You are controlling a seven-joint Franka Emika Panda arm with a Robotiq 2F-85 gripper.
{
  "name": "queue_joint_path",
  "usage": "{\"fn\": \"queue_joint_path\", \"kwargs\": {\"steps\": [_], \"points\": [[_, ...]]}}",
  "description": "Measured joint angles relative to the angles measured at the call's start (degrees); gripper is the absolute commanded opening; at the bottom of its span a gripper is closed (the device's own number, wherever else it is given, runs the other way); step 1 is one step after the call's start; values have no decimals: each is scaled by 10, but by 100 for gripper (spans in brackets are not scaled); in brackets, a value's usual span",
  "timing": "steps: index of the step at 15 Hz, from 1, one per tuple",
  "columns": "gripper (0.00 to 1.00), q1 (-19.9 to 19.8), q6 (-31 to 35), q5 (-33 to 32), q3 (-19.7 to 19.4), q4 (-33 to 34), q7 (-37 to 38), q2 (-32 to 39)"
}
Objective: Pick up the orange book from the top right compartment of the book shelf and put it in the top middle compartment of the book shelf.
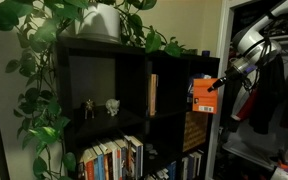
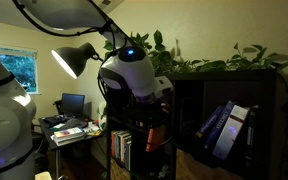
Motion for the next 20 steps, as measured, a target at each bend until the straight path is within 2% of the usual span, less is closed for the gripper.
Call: {"fn": "queue_joint_path", "kwargs": {"steps": [5,11,15,20], "points": [[6,15,0,17,51,-1,18,-14],[6,65,2,127,79,23,-47,-1],[6,77,19,221,101,61,-119,37],[6,71,33,405,111,122,-315,115]]}}
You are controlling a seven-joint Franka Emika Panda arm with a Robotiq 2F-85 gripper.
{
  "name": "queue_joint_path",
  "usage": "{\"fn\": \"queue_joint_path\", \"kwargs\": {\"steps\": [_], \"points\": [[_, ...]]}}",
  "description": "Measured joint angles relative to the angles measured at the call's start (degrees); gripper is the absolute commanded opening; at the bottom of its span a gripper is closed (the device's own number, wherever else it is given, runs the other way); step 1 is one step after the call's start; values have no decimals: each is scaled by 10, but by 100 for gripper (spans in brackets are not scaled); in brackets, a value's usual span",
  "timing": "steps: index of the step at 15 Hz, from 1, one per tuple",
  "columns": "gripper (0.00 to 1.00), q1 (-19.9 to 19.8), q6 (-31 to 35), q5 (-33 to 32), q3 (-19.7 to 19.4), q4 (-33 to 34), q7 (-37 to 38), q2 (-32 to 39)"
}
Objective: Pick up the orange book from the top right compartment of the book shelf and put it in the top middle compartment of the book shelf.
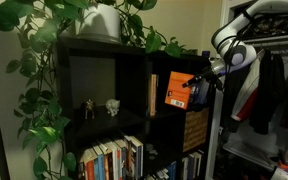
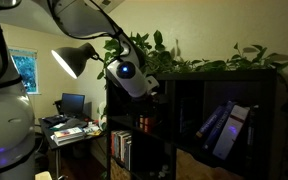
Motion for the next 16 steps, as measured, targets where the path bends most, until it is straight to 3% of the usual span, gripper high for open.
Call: {"fn": "queue_joint_path", "kwargs": {"steps": [8,16], "points": [[6,-4,4,216,20,89,-258,135],[6,-3,46,185,55,162,-260,149]]}}
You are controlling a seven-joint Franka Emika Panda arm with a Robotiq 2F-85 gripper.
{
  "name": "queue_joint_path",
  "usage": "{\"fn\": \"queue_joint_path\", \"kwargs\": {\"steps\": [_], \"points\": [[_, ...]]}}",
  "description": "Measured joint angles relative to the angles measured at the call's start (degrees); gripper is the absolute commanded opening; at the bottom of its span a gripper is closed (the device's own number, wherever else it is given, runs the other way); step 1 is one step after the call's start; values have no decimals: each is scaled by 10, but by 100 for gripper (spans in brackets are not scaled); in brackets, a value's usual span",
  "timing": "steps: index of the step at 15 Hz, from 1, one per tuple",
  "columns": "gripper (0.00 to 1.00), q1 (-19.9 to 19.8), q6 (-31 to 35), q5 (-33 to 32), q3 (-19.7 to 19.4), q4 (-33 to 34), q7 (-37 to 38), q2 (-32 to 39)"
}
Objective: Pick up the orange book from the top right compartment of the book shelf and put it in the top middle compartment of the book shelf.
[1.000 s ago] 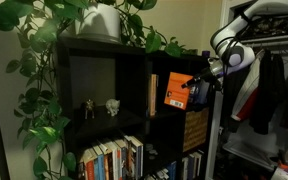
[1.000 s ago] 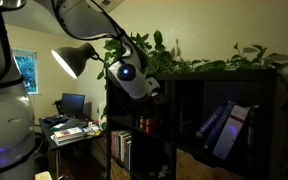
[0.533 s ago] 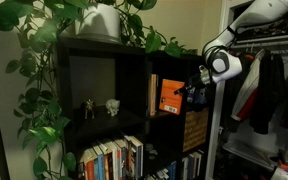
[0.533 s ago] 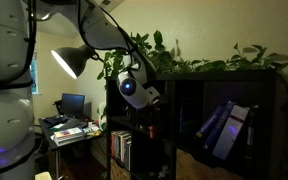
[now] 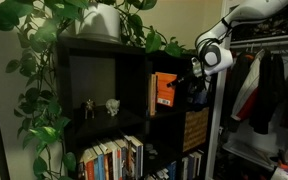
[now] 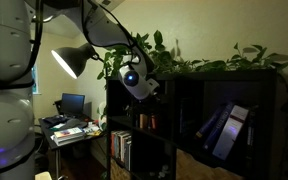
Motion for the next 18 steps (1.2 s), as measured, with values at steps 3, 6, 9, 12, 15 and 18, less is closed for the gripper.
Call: {"fn": "queue_joint_path", "kwargs": {"steps": [3,6,9,12,15,18], "points": [[6,0,13,-10,11,16,0,8],[6,1,20,-14,13,29,0,27],[6,8,22,-17,5,43,0,52],[46,32,23,-20,-22,65,0,80],[58,74,23,-20,-63,89,0,104],[77,123,23,-19,-107,105,1,112]]}}
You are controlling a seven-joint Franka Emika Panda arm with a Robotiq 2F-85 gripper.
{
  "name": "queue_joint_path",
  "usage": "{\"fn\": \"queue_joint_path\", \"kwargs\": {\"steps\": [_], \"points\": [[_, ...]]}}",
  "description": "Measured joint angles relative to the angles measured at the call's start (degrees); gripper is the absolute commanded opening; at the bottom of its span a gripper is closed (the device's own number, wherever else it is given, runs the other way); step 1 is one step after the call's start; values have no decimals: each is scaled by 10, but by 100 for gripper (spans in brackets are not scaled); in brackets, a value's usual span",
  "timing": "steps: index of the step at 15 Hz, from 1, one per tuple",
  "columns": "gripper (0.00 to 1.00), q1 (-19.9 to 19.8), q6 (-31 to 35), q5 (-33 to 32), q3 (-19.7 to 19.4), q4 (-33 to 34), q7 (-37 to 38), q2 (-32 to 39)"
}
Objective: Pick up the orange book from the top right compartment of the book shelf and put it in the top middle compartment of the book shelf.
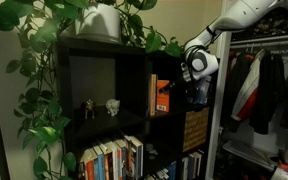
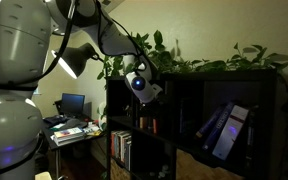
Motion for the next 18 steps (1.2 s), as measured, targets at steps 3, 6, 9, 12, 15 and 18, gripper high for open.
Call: {"fn": "queue_joint_path", "kwargs": {"steps": [3,6,9,12,15,18], "points": [[96,28,2,5,-23,0,1,0],[100,37,9,5,-31,-13,1,-5],[100,39,16,5,-39,-37,1,-23],[100,38,32,5,-44,-70,1,-53],[100,38,50,-1,-42,-110,10,-87],[100,38,72,-37,-36,-150,49,-121]]}}
